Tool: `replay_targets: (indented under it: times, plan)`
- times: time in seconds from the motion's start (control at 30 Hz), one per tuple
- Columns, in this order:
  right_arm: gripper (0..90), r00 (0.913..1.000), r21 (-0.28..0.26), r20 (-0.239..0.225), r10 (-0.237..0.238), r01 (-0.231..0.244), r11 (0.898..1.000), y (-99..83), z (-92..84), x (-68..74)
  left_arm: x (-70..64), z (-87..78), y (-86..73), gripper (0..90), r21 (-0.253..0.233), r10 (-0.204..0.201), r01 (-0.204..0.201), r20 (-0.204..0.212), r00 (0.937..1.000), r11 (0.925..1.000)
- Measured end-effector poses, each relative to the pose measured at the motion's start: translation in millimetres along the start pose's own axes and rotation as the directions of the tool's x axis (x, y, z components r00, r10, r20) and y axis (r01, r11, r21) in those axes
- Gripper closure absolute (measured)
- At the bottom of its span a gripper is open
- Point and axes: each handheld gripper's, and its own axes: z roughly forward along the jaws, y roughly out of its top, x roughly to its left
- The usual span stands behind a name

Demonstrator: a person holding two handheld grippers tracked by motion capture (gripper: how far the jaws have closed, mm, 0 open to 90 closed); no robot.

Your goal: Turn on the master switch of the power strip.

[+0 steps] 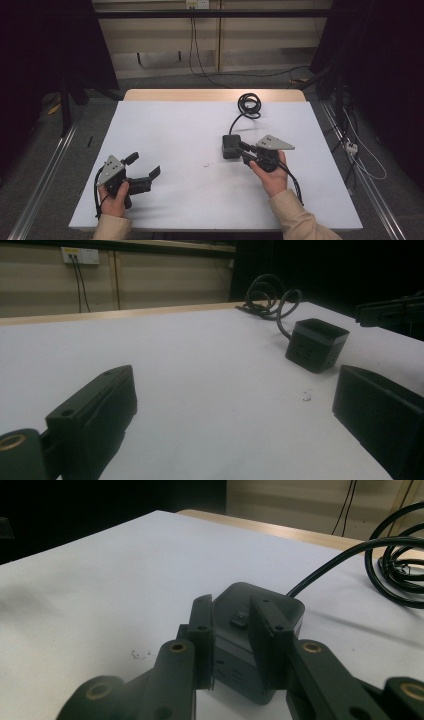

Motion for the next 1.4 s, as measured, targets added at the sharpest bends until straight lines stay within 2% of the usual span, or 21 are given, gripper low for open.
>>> replay_targets:
  times: [0.73,0.9,1.13,1.4]
  plan:
    - [79.5,1.0,0.004,0.002,-0.003,0.003,1.0,4.8,8.2,-5.1,0.7,-1.0,0.2,3.7,-0.003,-0.001,0.001,-0.003,1.0,1.0]
    - [80.5,1.0,0.003,-0.004,-0.005,0.005,1.0,6.3,9.8,-5.1,0.4,-1.0,0.7,3.7,-0.003,0.009,-0.009,0.0,1.0,1.0]
    - [82.9,1.0,0.012,0.003,0.01,-0.01,1.0,6.8,12.9,-7.2,0.6,-1.0,0.3,3.7,-0.001,0.006,-0.006,-0.002,1.0,1.0]
    - [83.8,1.0,0.006,0.0,0.006,-0.006,1.0,9.7,14.2,-8.5,1.3,-1.9,0.0,3.7,-0.001,0.006,-0.006,-0.003,1.0,1.0]
